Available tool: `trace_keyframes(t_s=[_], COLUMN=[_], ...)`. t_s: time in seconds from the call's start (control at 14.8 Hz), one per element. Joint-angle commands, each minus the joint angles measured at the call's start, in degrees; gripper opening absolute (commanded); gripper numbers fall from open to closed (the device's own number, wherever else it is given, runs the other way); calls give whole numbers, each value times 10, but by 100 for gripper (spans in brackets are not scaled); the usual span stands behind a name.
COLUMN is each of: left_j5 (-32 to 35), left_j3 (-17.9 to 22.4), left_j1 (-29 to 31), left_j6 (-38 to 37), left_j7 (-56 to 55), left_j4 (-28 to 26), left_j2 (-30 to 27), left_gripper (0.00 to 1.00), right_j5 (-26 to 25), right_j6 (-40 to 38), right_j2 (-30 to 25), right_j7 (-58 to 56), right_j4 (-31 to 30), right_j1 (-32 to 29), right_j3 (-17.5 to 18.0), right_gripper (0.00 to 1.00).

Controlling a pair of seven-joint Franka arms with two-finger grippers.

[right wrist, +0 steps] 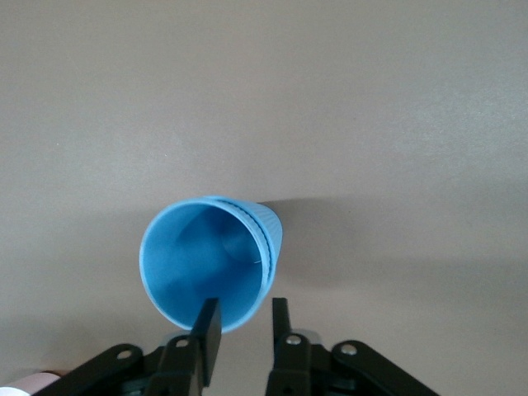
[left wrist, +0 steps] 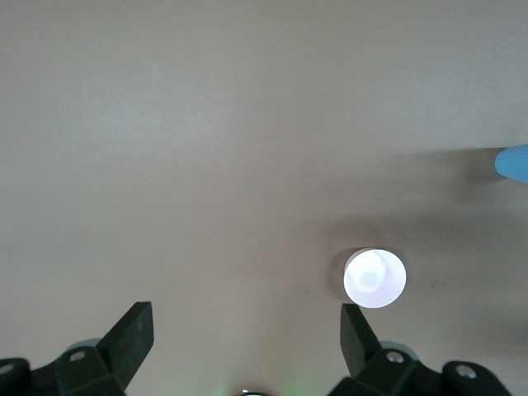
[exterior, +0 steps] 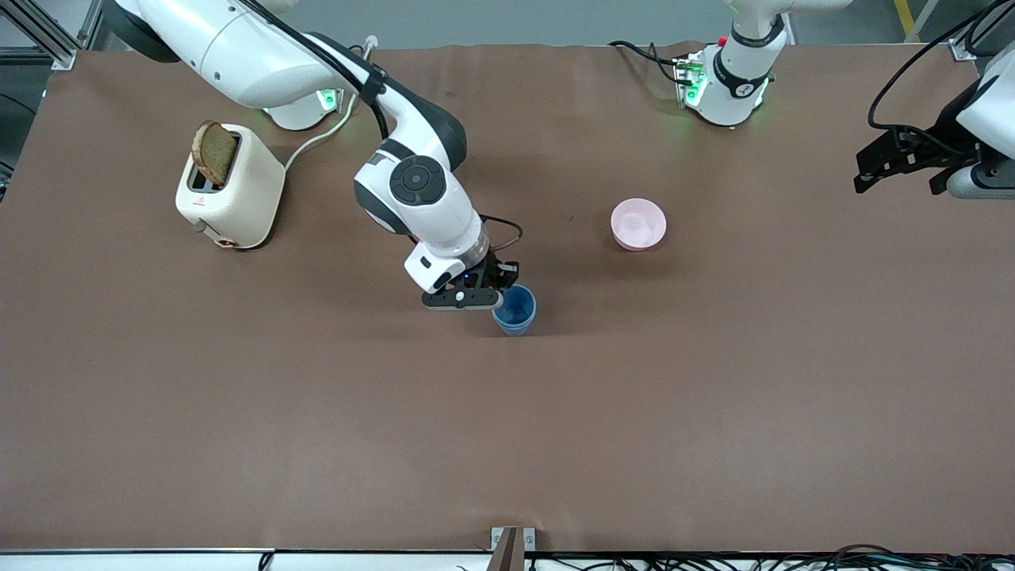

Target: Stack blue cups with both arms

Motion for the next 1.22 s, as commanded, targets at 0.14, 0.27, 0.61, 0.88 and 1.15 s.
trace_keyframes(t_s=[0.14,0.27,0.61,0.88,1.15], left_j5=[3,3,3,3,3], left_j3=[-4,0,1,1,1], left_j1=[4,5,4,4,17], left_j6=[-4,-4,-2,-3,-5], left_j7=[-5,0,-6,-5,4], left_j4=[-2,2,8,8,8], left_j2=[-6,-7,2,3,2], left_gripper=[100,100,100,100,100], right_j5=[-12,-9,38,130,184], right_j6=[-5,-67,-200,-256,-316], right_j2=[-42,-85,-194,-269,-327], right_j7=[5,-3,-87,-220,-344], right_j4=[-2,-2,-4,-5,-3], right_j1=[-37,-51,-81,-66,-72], right_j3=[9,7,-47,-175,-288], right_gripper=[85,92,94,93,93])
